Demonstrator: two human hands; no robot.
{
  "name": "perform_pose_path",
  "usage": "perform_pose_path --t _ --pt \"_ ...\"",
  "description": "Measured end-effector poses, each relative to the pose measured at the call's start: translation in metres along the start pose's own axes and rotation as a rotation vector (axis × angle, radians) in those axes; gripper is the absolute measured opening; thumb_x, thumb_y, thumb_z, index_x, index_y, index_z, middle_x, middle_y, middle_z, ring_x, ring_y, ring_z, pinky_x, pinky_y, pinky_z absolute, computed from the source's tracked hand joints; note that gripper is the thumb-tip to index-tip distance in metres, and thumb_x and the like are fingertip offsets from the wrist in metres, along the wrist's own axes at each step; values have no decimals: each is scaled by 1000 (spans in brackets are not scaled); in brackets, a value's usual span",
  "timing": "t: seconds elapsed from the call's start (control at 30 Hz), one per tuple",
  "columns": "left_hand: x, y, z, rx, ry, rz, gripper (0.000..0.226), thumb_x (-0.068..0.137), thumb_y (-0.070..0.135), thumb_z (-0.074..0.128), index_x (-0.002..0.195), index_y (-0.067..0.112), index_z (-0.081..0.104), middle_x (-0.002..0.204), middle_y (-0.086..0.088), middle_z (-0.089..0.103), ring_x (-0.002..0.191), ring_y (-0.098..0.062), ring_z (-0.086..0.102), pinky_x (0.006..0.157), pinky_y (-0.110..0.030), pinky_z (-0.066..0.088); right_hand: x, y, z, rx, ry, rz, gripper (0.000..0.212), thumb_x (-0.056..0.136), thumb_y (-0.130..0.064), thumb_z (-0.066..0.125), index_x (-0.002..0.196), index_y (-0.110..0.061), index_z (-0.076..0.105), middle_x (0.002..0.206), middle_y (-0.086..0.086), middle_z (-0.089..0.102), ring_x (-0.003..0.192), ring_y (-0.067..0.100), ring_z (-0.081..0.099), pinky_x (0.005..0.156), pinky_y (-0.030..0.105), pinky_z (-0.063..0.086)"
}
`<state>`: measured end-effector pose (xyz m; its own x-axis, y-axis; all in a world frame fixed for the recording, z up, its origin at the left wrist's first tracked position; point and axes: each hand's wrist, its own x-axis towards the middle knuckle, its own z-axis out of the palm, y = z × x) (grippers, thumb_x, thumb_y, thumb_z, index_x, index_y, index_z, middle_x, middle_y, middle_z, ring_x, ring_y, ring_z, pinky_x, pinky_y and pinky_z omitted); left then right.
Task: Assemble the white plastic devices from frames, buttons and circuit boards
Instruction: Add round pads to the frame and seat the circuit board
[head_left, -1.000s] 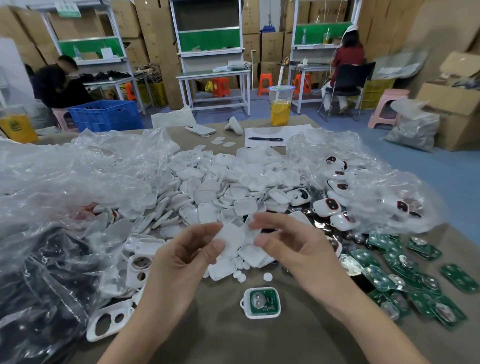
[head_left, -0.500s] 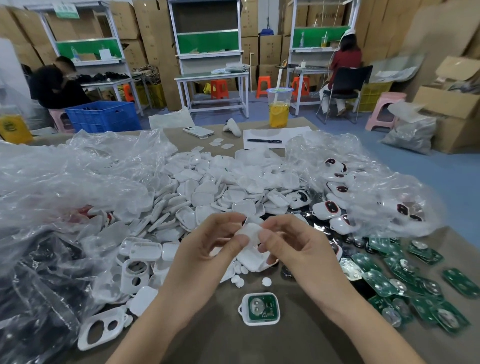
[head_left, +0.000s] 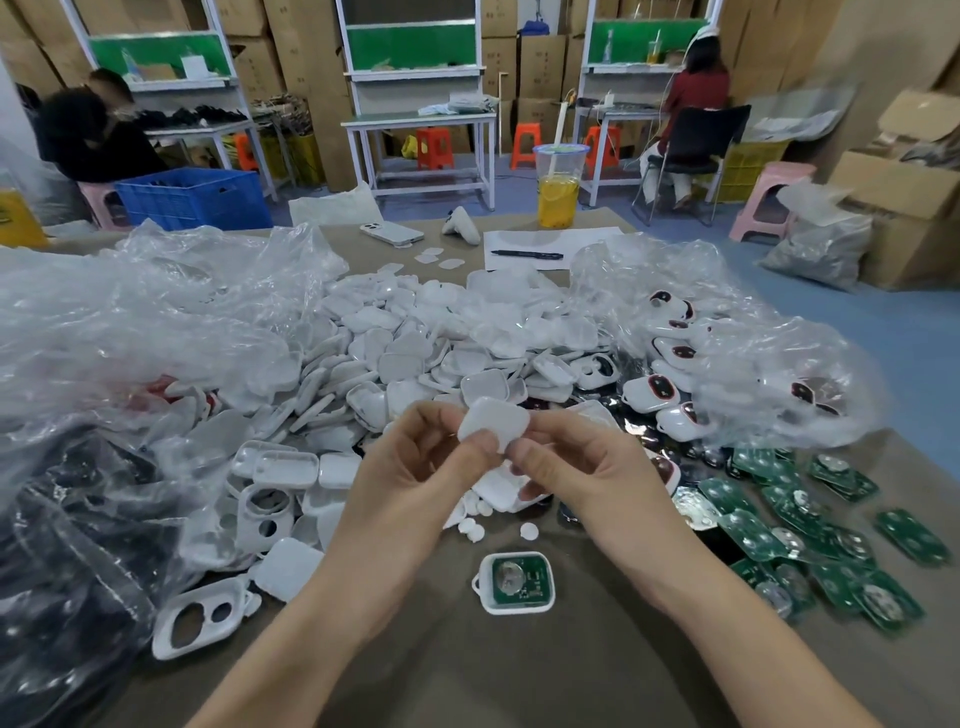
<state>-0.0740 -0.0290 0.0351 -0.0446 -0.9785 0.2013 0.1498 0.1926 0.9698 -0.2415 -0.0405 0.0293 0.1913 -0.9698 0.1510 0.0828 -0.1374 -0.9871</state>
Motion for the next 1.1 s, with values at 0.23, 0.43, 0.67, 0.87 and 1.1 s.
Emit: perform_pose_path --t 0.23,0.43,0.67,0.87,1.1 --pt "-2 -12 -2 366 44 63 23 83 42 75 102 42 61 104 11 71 92 -12 68 82 -27 53 3 2 -6 175 53 53 33 74 -42 82 102 -25 79 85 0 75 73 13 69 69 23 56" --pt "-5 -16 -15 882 -34 536 29 96 38 62 124 35 57 128 21 50 122 -10 54 96 -22 45 5 5 -9 230 24 118 38 68 -45 86 95 -18 81 74 3 70 67 12 66 67 21 56" --pt "-10 -12 -14 765 -48 454 21 92 44 64 113 43 59 121 23 59 113 -7 57 89 -12 41 2 4 -10 303 -75 101 45 73 -49 79 98 -11 78 83 8 68 71 13 64 64 24 55" --pt "-9 -11 -14 709 -68 398 18 90 44 66 108 43 66 118 20 62 118 -10 58 90 -11 42 0 0 -7 185 -19 42 28 82 -44 70 93 -20 78 81 3 70 67 12 62 61 22 53" --pt "-19 -11 -26 694 -7 395 16 90 40 69 105 44 69 117 14 64 114 -7 60 87 -9 41 -10 2 -9 -101 88 -61 18 90 -48 67 95 -33 75 85 -5 72 70 9 63 64 23 54"
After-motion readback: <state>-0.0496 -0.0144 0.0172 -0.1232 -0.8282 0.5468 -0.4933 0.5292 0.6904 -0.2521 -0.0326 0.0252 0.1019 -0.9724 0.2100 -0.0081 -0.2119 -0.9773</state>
